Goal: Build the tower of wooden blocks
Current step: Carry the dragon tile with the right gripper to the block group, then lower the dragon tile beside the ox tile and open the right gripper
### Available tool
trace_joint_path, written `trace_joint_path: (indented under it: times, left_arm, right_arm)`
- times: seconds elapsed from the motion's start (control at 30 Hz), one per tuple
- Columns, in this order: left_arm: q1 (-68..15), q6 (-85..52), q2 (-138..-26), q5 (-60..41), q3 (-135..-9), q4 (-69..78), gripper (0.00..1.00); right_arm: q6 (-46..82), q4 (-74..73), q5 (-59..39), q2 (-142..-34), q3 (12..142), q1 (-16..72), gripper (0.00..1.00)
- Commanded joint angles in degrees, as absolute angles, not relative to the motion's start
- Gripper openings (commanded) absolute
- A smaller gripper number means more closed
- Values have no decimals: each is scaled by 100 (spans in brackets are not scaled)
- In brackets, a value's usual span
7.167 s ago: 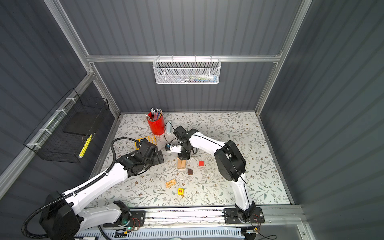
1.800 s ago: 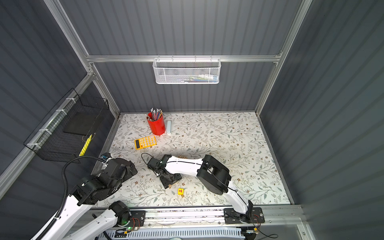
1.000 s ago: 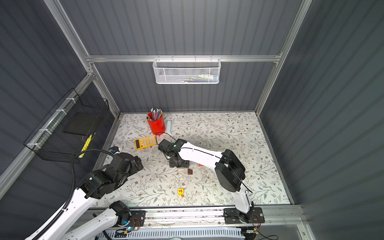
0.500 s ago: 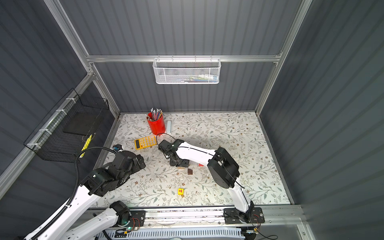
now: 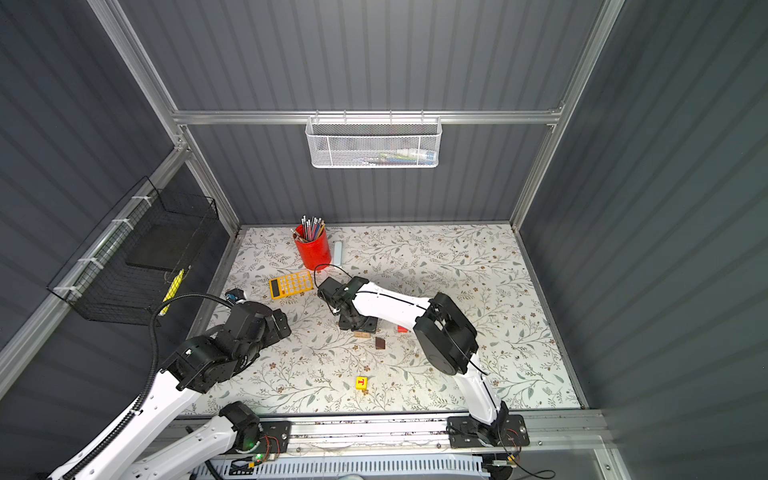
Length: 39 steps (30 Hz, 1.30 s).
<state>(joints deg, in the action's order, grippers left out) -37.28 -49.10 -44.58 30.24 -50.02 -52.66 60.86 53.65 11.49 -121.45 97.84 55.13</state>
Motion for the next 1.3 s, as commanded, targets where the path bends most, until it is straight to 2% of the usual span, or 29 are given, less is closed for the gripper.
trace_joint_path:
  times: [0.0,0.67,1.0,1.27]
  left_arm:
    - [-3691,-4927,-4393,3132,-4954,-5339,99]
    - [-3691,-4966,-4320,3177,-4931,-5412,100]
    - [-3691,-4988,-4297,3199,-4935,-5437,100]
    - [-3691,-4993,-4276,3219,-4935,-5453,99]
  right_arm:
    - [6067,5495,1129,-12267,9894,5493,58]
    - [6038,5511,1070,-12353,9876,5439,63]
    - [6029,5543,1090,-12357,9897,5420,72]
    - [5981,5565,1113,-12418,10000,5423,71]
